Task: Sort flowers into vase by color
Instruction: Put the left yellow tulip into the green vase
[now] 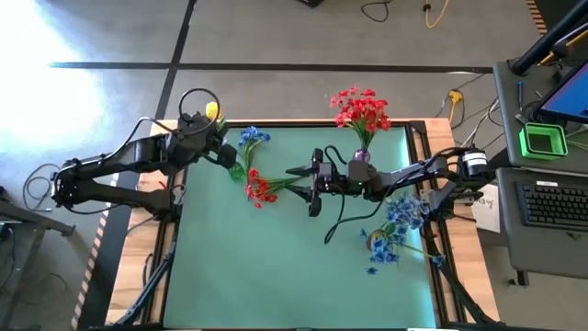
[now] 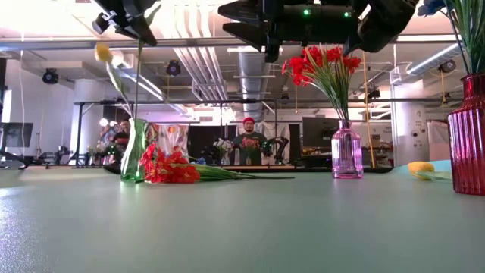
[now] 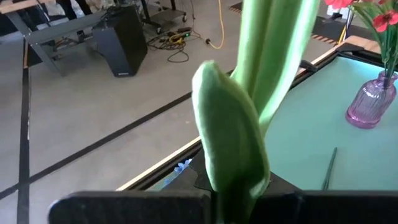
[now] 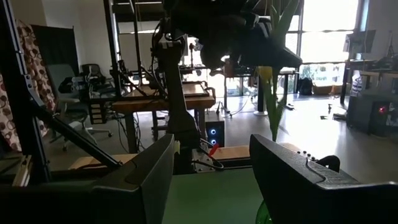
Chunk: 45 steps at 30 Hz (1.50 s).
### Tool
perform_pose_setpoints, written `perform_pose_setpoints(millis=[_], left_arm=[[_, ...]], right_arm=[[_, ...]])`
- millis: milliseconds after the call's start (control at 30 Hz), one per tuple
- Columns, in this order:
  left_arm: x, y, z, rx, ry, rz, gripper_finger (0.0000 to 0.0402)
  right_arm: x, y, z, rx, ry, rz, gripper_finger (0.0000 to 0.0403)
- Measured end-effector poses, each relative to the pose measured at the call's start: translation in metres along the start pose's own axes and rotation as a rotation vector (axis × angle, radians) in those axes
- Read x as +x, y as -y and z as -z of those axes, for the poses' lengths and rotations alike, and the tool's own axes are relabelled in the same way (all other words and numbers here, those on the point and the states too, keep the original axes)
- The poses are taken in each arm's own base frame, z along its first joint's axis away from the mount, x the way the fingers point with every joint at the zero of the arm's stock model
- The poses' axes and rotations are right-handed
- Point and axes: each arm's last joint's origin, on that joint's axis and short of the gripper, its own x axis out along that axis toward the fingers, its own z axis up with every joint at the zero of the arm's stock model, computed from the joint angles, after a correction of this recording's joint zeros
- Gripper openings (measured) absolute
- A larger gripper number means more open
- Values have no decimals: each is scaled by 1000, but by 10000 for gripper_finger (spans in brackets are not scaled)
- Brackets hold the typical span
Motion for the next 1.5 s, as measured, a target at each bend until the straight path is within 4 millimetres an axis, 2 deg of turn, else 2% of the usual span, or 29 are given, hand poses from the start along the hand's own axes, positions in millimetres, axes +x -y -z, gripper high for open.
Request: perform_pose_setpoints(millis=[400,533,1100,1267,1500], left_arm=[[5,2,2,-21,7,-86,6],[5,2,2,-23,7,-86,36],[3,0,-1,1,7,-82,224],[-9,-4,-19,16,19,-12,247],[-28,-14,-37,36,16,-2,249]], right_arm=[[0,0,1,2,-11,0,203],[0,0,1,3,-13,0,203],[0,0,6,-10,-62,0,203],[0,0,9,-17,-87,2,203],[-1,0,12,-63,-124,1,203]])
